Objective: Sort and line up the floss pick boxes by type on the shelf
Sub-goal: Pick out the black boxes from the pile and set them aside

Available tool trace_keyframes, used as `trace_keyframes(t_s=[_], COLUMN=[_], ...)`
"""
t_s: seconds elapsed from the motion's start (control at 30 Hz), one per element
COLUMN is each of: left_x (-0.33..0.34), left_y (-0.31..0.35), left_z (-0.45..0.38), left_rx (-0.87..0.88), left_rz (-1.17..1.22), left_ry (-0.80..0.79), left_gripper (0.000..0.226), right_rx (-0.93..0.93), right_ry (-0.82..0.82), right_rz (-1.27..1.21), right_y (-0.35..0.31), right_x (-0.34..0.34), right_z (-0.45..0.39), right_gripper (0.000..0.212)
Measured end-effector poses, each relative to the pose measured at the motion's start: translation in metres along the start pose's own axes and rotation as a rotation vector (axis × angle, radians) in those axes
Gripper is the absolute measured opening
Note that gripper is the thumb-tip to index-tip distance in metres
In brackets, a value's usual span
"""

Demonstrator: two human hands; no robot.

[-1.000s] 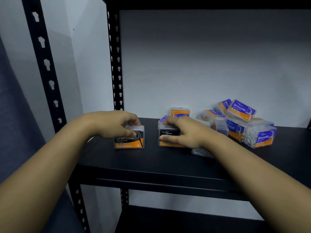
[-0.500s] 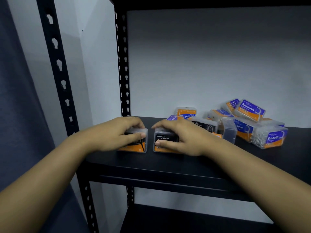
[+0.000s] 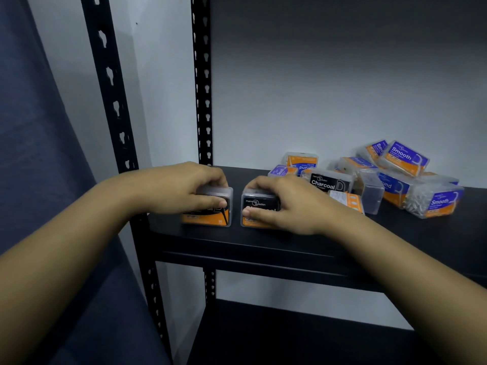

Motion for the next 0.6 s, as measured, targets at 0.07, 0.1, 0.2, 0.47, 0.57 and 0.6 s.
trace_keyframes(t_s=[0.07, 0.1, 0.2, 0.47, 0.57, 0.6], left_x=[-0.002, -0.002, -0.004, -0.003, -0.002, -0.002], left_y=[0.001, 0.002, 0.003, 0.002, 0.003, 0.003], left_z=[-0.002, -0.004, -0.008, -0.011, -0.012, -0.012], left_rx=[-0.004, 0.001, 0.009, 0.001, 0.000, 0.002], left_rz=[0.027, 0.039, 0.058, 0.096, 0.115, 0.124], left_ry=[-0.030, -0.043, -0.078, -0.095, -0.098, -0.097], left_gripper=[0.026, 0.026, 0.027, 0.027, 0.028, 0.028], right_rx=[-0.005, -0.008, 0.007, 0.056, 0.078, 0.079], right_ry=[-0.013, -0.020, -0.028, 0.121, 0.138, 0.139], right_rz=[-0.025, -0.038, -0.051, -0.174, -0.170, -0.168], right_y=[-0.004, -0.007, -0.009, -0.008, -0.009, -0.009], right_x=[0.001, 0.002, 0.004, 0.011, 0.011, 0.011], right_z=[-0.002, -0.004, -0.009, -0.005, -0.005, -0.004], right_gripper=[0.037, 0.037, 0.039, 0.045, 0.045, 0.044])
Point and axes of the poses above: each hand's wrist, its own z-axis away from the middle knuckle, its own x-axis out of the palm, y = z × x, the point moved 6 cm from there along -z, towards the middle knuckle, and after that the axes turned 3 degrees about -x, right-handed, at the moved point
